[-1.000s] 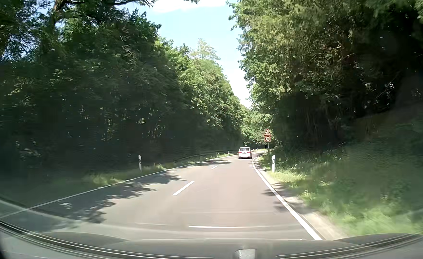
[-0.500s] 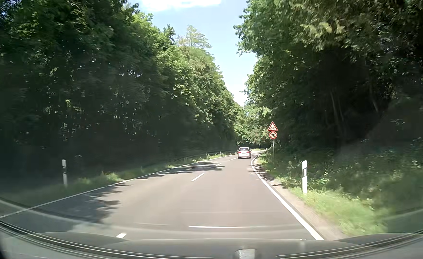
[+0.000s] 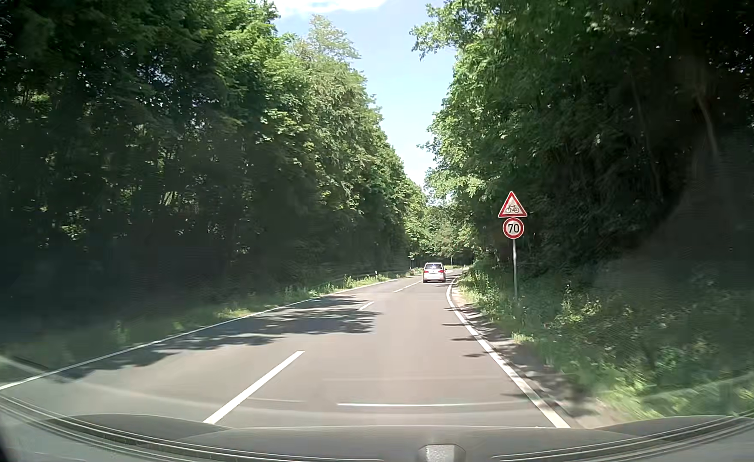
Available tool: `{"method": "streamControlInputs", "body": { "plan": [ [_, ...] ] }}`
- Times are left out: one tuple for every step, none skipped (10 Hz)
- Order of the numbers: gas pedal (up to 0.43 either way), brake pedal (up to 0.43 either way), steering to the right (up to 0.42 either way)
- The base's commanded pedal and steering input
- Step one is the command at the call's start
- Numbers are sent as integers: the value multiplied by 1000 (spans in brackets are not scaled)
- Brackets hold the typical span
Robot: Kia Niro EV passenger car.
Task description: Follow the waypoints while adhering to traffic rules and regulations
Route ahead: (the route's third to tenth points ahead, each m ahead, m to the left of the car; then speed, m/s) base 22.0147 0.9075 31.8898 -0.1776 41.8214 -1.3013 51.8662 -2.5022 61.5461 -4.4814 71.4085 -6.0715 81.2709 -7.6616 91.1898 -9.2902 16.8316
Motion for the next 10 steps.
{"method": "streamControlInputs", "body": {
  "plan": [
    [319, 30, 16],
    [319, 30, 16],
    [311, 30, 16],
    [311, 30, 16],
    [280, 30, 16],
    [260, 30, 16],
    [248, 30, 15],
    [228, 30, 15],
    [209, 30, 15],
    [189, 30, 14]
  ]
}}
